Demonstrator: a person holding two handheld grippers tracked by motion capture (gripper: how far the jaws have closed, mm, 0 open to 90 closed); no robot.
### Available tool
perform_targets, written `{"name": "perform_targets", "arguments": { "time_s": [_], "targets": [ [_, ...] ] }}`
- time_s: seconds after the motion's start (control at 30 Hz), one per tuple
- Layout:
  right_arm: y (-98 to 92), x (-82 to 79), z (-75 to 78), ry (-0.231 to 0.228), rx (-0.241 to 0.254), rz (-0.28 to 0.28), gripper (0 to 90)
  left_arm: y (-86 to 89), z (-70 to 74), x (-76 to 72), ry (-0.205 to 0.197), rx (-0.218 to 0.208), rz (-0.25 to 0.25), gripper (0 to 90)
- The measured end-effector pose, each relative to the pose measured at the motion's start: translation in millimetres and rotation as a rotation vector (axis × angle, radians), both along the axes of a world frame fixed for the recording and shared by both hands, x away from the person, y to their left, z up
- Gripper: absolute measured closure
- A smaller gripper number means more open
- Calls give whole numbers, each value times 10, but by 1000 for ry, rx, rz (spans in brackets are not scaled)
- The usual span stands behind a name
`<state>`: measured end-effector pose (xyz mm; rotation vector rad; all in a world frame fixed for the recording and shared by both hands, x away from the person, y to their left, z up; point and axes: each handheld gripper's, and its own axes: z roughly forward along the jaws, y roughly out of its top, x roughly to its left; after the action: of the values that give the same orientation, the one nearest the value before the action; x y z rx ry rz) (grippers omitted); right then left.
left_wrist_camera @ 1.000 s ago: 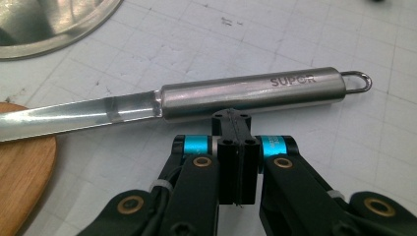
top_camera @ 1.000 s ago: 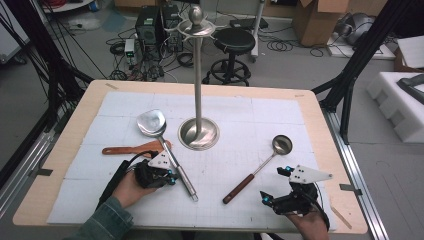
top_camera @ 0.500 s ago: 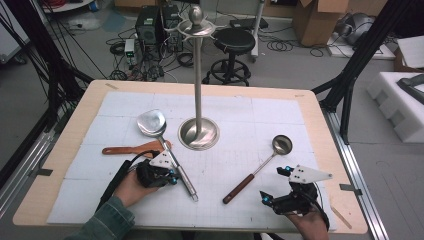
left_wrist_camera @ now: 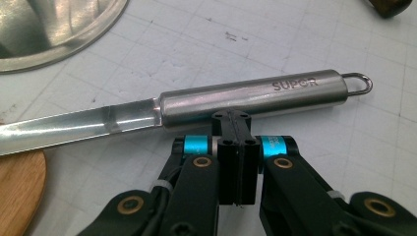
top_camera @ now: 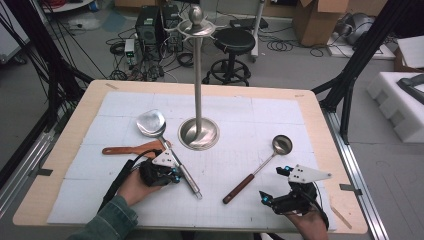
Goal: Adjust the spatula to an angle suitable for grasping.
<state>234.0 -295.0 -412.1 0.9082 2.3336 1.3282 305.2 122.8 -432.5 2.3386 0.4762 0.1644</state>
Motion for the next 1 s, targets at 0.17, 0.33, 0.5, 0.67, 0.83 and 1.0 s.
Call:
{"name": "perform_targets", "arguments": {
  "time_s": [0.17,0.33,0.5,0.67,0.83,1.0],
  "targets": [
    [5,-1,2,5,-1,1,6,-28,-9,18,1,-9,6,897],
    [3,0,3,1,-1,1,6,-47,-12,35,3,-13,5,897],
    [10,3,0,2,0,6,6,-74,-17,51,0,-19,10,897],
    [19,9,-3,7,1,8,6,-107,-23,75,0,-24,12,897],
    [32,23,-6,23,9,9,6,-156,-32,106,-10,-29,18,897],
    [83,46,7,39,23,15,7,-183,-34,126,-18,-37,28,896]
  ]
}}
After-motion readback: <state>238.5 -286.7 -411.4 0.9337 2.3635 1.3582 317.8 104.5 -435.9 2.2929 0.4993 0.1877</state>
